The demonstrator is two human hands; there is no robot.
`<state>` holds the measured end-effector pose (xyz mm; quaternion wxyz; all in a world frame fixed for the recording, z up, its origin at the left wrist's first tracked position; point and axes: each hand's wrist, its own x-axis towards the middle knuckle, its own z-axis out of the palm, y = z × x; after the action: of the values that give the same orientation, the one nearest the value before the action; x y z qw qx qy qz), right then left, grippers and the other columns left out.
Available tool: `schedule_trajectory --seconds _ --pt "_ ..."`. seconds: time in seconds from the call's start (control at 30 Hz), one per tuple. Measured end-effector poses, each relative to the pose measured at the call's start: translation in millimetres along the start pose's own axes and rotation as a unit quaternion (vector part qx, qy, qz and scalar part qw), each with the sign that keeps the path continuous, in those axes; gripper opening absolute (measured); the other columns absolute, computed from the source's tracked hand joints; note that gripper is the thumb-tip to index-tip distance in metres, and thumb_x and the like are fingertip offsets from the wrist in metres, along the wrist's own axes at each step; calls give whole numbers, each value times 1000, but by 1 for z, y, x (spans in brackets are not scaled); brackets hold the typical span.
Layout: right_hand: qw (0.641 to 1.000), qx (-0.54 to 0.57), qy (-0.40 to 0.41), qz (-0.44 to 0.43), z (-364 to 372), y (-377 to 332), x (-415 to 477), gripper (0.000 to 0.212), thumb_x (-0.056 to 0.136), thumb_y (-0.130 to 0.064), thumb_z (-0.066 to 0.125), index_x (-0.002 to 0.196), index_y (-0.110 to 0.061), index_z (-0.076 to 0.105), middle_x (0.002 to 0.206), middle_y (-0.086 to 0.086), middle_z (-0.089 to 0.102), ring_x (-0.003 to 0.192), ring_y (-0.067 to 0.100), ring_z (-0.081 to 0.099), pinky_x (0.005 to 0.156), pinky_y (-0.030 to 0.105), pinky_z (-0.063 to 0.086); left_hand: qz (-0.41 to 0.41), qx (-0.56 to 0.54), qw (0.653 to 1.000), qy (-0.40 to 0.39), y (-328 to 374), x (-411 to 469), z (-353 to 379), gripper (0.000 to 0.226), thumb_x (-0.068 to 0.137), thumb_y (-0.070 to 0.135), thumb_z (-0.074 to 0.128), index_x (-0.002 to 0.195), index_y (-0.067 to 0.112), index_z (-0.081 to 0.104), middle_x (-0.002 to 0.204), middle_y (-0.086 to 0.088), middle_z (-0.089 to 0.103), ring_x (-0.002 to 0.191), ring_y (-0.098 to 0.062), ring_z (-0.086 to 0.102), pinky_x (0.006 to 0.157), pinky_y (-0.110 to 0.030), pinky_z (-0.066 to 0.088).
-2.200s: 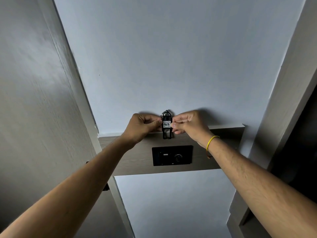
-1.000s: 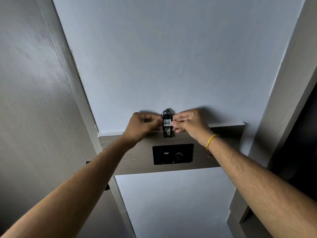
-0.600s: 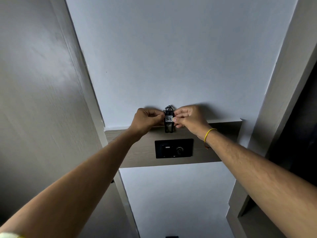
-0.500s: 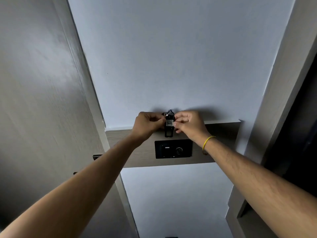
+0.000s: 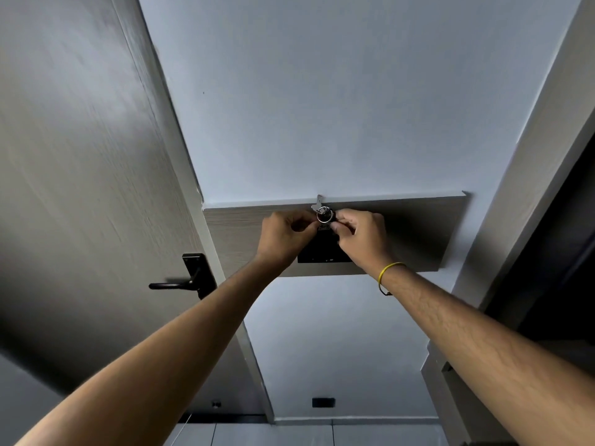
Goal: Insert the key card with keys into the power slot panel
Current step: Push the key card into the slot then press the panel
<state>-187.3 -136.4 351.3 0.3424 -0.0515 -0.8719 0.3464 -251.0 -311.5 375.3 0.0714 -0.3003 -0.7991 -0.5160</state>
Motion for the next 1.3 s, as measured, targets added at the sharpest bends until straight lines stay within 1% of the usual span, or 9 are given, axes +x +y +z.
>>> schedule_trajectory --seconds 0.23,0.43,0.5,0.6,0.73,0.97,1.1,1.2,1.3 --pt "999 -35 -29 -12 6 -10 -7 30 93 -12 60 66 0 54 59 23 54 62 42 47 59 46 46 -43 11 999 11 -20 -4 -1 7 88 16 78 86 18 84 73 -1 81 69 -26 79 72 -46 67" --pt "998 -66 -14 1 14 -21 -6 32 86 -9 64 61 0 46 60 17 51 62 38 49 59 47 43 -37 3 998 53 -21 -4 -1 10 87 24 76 92 26 85 74 12 80 68 3 72 71 -27 60" --pt "998 -67 -4 18 16 -20 -6 31 84 -10 64 62 0 44 59 20 49 63 42 48 57 44 42 -37 3 998 57 -17 -2 -1 11 89 23 76 96 24 85 80 9 82 76 -5 77 77 -34 65" --pt "996 -66 9 51 16 -18 -6 18 84 -19 69 72 -6 65 61 9 66 67 35 63 65 37 53 -41 16 998 42 -15 -1 -3 10 90 19 76 94 20 85 77 3 82 69 -12 77 76 -43 67" --pt "998 -40 24 51 13 -20 -10 17 87 -29 75 101 -24 80 92 -4 85 92 21 81 85 36 62 -45 26 998 30 -19 -3 -4 10 90 22 74 90 19 84 71 0 79 54 -6 64 69 -42 65" --pt "996 -80 44 21 4 -19 -12 9 88 -26 74 93 -18 78 88 1 83 86 31 77 74 39 60 -30 44 998 32 -12 -2 9 12 93 28 75 89 20 83 56 12 64 46 6 54 54 -23 50" --pt "988 -149 19 21 2 -20 -14 15 91 -19 67 78 -12 68 84 10 75 84 42 69 63 36 45 -17 93 995 37 -5 -4 19 13 91 22 73 80 17 78 52 8 56 47 -3 48 53 -24 34" --pt "983 -178 -12 44 11 -26 -15 21 94 -18 63 75 -11 66 88 18 74 87 47 67 64 37 35 -16 120 992 32 -10 -4 18 17 93 23 74 83 10 79 61 -1 66 57 -18 55 57 -27 35" --pt "984 -167 -23 52 4 -23 -14 22 93 -22 63 73 -14 60 82 17 73 85 47 67 62 36 37 24 167 986 7 -10 -4 10 14 95 22 73 90 12 81 73 -3 76 67 -23 67 63 -33 51"
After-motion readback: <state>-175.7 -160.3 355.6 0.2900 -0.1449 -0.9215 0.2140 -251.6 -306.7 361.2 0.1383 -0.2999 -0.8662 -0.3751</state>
